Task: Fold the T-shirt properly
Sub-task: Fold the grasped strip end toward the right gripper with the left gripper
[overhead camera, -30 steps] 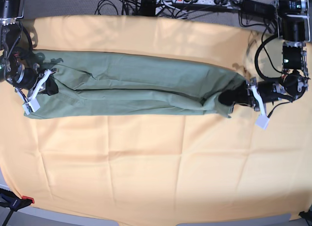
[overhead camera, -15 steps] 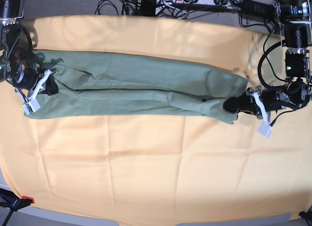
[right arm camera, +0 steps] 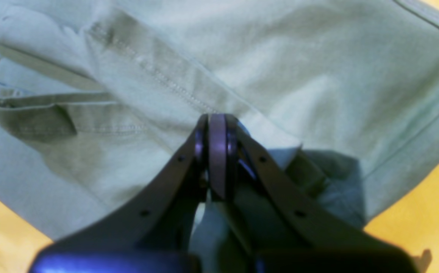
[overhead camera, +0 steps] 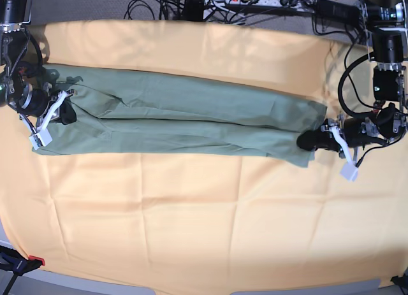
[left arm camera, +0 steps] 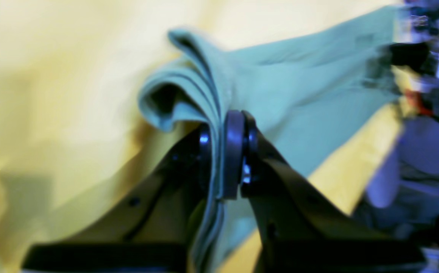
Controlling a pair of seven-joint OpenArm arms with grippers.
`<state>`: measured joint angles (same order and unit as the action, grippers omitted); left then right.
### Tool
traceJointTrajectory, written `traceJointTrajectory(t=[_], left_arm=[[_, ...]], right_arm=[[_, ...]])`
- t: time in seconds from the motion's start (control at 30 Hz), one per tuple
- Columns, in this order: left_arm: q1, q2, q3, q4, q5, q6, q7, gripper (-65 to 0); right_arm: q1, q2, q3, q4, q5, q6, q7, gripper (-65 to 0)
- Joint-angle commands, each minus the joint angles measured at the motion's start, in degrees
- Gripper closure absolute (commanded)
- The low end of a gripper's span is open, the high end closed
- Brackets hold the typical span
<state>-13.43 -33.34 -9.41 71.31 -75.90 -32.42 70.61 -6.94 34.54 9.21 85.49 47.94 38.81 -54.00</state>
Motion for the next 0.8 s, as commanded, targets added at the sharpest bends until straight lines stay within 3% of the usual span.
traceJointTrajectory(t=[0.0,0.07,0.13,0.4,0.77], left_arm=[[-1.38,-1.03,-0.59,0.96,-4.04,-1.57,0.13,0.0],[-1.4,-0.68,-0.59,0.96,-9.1,-4.22,2.21,0.0],[-1.51,-0.02,-0.59,1.09,-9.1,-5.77,3.34,0.0],[-1.68,5.29,-0.57,1.14,-9.1,-5.75,3.19,0.0],[-1.66,16.63,1.18,1.11,-9.1,-6.93,3.15,0.0]], right_arm=[[0.26,0.52,-0.15,0.28,-0.42,-0.02,-0.63,0.0],[0.28,0.55,-0.15,0.28,-0.42,-0.04,-0.63,0.0],[0.28,0.55,-0.15,0.28,-0.44,-0.04,-0.66,0.0],[0.26,0.55,-0.15,0.28,-0.42,-0.02,-0.63,0.0],[0.13,0.55,-0.15,0.28,-0.39,-0.02,-0.63,0.0]])
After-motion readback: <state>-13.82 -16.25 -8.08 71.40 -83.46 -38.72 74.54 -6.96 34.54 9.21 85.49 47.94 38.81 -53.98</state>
